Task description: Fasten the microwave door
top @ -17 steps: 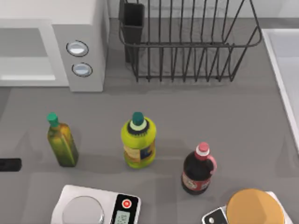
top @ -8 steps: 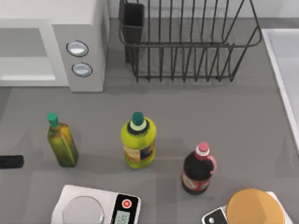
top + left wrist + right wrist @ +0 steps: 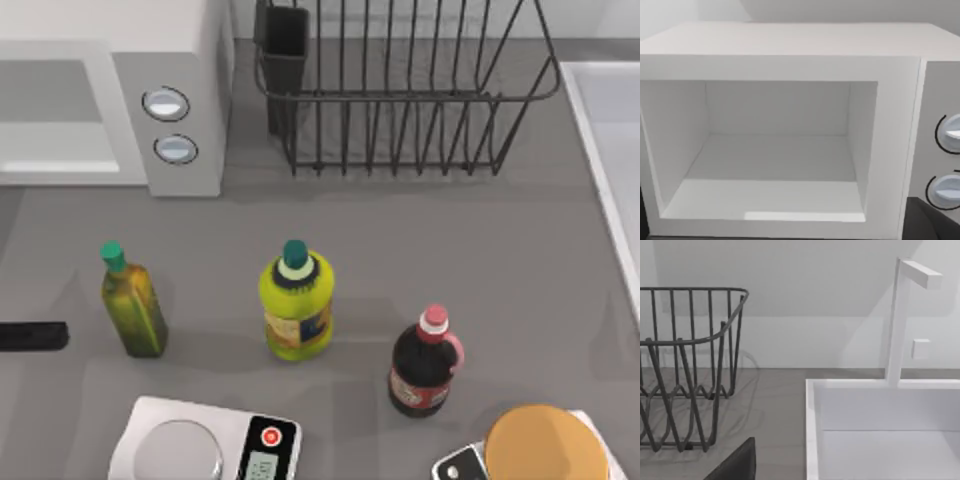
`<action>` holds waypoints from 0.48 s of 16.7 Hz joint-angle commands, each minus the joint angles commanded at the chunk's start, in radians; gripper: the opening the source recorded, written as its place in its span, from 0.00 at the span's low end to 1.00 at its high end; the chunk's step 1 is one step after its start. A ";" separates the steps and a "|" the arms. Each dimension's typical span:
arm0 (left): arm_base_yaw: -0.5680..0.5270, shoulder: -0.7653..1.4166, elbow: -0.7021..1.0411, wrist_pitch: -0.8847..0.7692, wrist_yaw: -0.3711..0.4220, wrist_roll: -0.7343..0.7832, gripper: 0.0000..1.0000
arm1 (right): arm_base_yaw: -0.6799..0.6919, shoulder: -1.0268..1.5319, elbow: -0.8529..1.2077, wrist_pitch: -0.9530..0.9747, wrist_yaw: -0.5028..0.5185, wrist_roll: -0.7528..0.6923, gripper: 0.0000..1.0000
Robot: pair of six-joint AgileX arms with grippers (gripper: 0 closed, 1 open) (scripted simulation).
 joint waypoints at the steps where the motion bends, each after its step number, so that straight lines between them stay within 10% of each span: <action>1: 0.003 -0.003 -0.003 0.001 0.003 -0.001 0.00 | 0.000 0.000 0.000 0.000 0.000 0.000 1.00; 8: 0.167 0.106 0.068 0.038 0.168 0.000 0.00 | 0.000 0.000 0.000 0.000 0.000 0.000 1.00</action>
